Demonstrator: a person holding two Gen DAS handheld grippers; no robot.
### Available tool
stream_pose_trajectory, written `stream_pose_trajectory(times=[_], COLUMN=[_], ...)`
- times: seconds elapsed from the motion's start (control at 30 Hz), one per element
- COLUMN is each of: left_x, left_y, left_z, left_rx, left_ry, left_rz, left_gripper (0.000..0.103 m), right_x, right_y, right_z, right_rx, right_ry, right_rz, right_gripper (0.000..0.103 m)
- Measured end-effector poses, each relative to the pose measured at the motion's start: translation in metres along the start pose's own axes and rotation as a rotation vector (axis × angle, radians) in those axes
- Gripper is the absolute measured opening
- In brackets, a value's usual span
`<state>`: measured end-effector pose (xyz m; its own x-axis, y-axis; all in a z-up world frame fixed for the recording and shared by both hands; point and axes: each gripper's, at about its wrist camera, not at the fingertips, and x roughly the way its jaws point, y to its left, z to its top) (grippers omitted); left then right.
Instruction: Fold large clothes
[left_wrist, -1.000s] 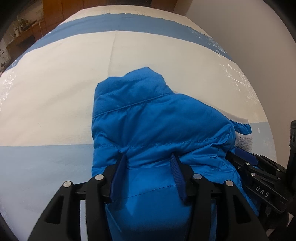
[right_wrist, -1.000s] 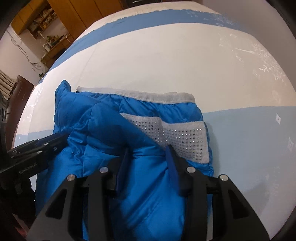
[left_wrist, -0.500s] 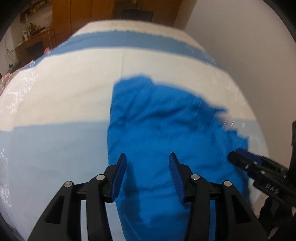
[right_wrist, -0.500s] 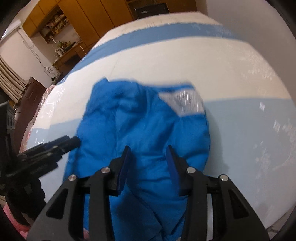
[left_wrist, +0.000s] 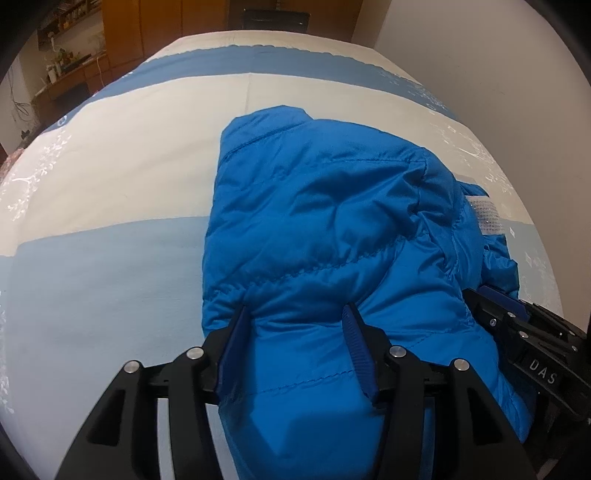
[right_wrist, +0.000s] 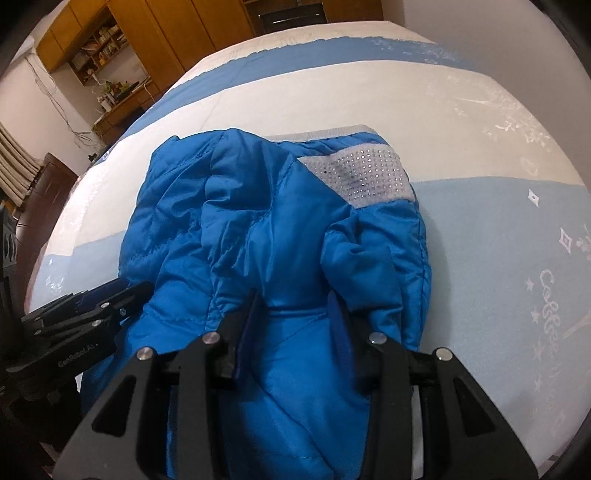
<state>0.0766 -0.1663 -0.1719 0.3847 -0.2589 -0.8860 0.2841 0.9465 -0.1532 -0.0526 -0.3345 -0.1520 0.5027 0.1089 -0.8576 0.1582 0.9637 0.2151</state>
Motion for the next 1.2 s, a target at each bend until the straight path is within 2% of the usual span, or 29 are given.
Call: stream_pose_trajectory(times=[0.1, 0.2, 0.37, 0.43, 0.5, 0.57, 0.67, 0.77, 0.9, 1.0, 1.07, 1.1, 1.13, 1.17, 1.2], left_x=[-0.005, -0.015, -0.037, -0.037, -0.034, -0.031, -0.02, -0.012, 0.002, 0.014, 0.026, 0.028, 0.027, 0.024, 0.021], left_y=[0.001, 0.003, 0.042, 0.055, 0.064, 0.07, 0.069, 0.062, 0.062, 0.061, 0.064, 0.065, 0.065, 0.064, 0.062], left_z=[0.002, 0.008, 0.015, 0.013, 0.013, 0.01, 0.009, 0.003, 0.0, -0.001, -0.002, -0.002, -0.003, -0.003, -0.003], left_rx=[-0.008, -0.016, -0.058, -0.056, -0.063, -0.087, -0.113, -0.1, -0.152, -0.182, -0.234, -0.249, -0.253, -0.248, -0.238], left_ry=[0.002, 0.006, 0.022, 0.039, 0.051, 0.069, 0.104, 0.114, 0.139, 0.158, 0.187, 0.187, 0.179, 0.169, 0.158], left_rz=[-0.002, -0.011, -0.063, -0.074, -0.091, -0.134, -0.222, -0.279, -0.36, -0.412, -0.486, -0.498, -0.504, -0.501, -0.497], left_gripper=[0.053, 0.052, 0.058, 0.062, 0.063, 0.063, 0.067, 0.071, 0.08, 0.087, 0.088, 0.087, 0.082, 0.079, 0.075], right_x=[-0.003, -0.017, -0.05, -0.057, -0.057, -0.052, -0.029, -0.009, 0.018, 0.023, 0.022, 0.022, 0.022, 0.023, 0.021], right_y=[0.007, 0.013, 0.008, -0.001, -0.015, -0.029, -0.05, -0.065, -0.085, -0.087, -0.082, -0.08, -0.079, -0.08, -0.081], right_z=[0.003, 0.006, 0.006, 0.009, 0.012, 0.012, 0.006, -0.002, -0.013, -0.014, -0.012, -0.012, -0.013, -0.014, -0.011], right_rx=[0.001, 0.003, -0.003, 0.0, 0.018, 0.062, 0.146, 0.234, 0.342, 0.338, 0.309, 0.301, 0.309, 0.34, 0.341], right_ry=[0.007, 0.008, -0.024, -0.022, 0.003, 0.04, 0.145, 0.186, 0.231, 0.205, 0.19, 0.18, 0.174, 0.17, 0.165], right_rz=[-0.016, -0.033, -0.063, -0.09, -0.088, -0.034, 0.069, 0.196, 0.349, 0.39, 0.391, 0.407, 0.447, 0.487, 0.492], right_gripper=[0.036, 0.041, 0.065, 0.082, 0.084, 0.088, 0.089, 0.09, 0.1, 0.101, 0.1, 0.092, 0.077, 0.075, 0.068])
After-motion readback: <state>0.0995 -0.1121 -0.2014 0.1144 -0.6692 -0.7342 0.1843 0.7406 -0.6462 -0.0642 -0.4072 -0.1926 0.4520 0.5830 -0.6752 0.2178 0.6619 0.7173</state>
